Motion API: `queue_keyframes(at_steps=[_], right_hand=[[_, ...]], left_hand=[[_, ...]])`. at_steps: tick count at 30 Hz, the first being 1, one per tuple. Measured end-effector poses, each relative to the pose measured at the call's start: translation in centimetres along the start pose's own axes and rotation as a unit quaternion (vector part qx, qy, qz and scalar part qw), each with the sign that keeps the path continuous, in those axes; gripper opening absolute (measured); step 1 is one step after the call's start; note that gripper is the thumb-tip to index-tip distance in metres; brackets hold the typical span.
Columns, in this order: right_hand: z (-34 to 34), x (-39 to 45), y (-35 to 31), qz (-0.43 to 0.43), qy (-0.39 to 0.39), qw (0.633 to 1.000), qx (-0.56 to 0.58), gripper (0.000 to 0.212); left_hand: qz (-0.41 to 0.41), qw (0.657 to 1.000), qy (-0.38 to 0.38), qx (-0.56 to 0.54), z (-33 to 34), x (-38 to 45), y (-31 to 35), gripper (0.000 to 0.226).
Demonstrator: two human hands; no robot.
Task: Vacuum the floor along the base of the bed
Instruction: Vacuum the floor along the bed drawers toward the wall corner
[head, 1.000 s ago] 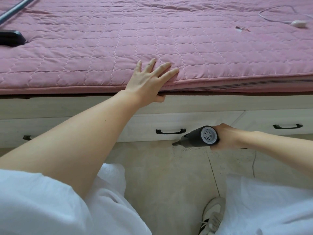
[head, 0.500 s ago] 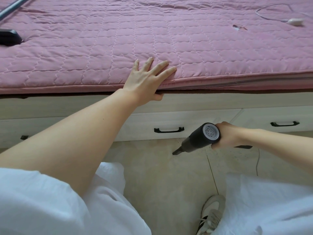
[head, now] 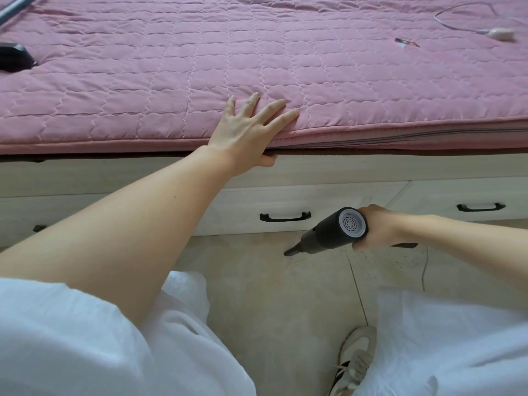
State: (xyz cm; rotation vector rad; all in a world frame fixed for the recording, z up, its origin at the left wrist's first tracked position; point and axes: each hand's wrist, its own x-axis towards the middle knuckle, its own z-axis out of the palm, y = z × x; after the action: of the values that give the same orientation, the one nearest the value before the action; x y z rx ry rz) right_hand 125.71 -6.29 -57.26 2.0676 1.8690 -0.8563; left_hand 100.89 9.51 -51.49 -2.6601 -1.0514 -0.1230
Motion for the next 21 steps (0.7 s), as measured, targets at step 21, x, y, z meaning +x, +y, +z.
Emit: queue_keyframes(at_steps=[21], right_hand=[[-1.2,-1.4,0.2,0.027,-0.018,0.999,-0.043,0.022]], left_hand=[[-0.010,1.000,-0.019,0.012,0.4,0.3,0.2,0.098]])
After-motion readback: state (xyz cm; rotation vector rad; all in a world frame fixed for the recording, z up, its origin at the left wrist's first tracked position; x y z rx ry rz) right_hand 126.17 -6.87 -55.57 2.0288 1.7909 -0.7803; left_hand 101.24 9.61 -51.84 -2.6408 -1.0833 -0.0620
